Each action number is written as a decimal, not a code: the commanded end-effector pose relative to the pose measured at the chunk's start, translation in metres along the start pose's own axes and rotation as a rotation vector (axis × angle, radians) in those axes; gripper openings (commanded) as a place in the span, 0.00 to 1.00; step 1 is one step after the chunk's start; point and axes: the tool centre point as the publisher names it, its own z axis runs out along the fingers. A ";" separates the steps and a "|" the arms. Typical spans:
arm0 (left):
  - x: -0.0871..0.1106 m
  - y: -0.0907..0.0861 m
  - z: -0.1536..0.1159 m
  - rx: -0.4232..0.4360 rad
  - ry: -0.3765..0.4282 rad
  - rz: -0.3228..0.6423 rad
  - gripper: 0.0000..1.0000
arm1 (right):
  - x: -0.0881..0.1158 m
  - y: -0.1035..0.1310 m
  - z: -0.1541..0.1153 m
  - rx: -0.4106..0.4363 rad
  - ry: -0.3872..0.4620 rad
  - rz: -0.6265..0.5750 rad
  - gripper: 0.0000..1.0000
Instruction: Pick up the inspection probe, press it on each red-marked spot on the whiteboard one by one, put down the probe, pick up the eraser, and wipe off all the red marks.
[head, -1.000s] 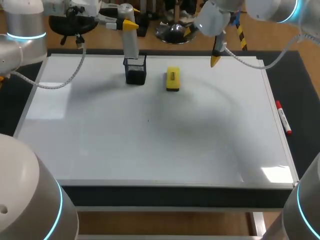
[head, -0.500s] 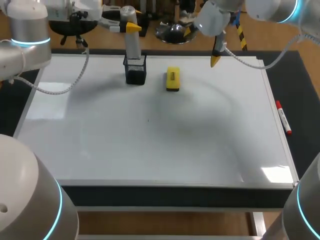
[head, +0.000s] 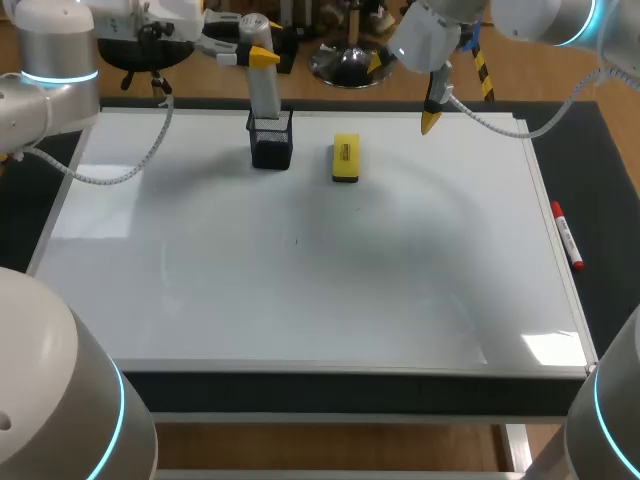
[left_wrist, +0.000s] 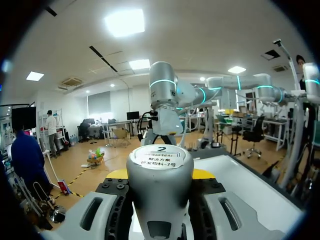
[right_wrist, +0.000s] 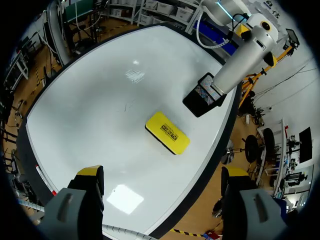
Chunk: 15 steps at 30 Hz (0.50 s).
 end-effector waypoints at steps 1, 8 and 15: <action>-0.008 0.003 0.000 0.008 0.026 0.004 0.00 | 0.000 0.000 -0.001 0.003 0.004 -0.001 1.00; -0.010 0.007 0.002 0.021 0.036 0.016 0.00 | 0.000 0.000 -0.001 0.003 0.004 -0.001 1.00; -0.010 0.011 0.002 0.028 0.044 0.017 0.00 | 0.000 0.000 -0.001 0.003 0.004 -0.001 1.00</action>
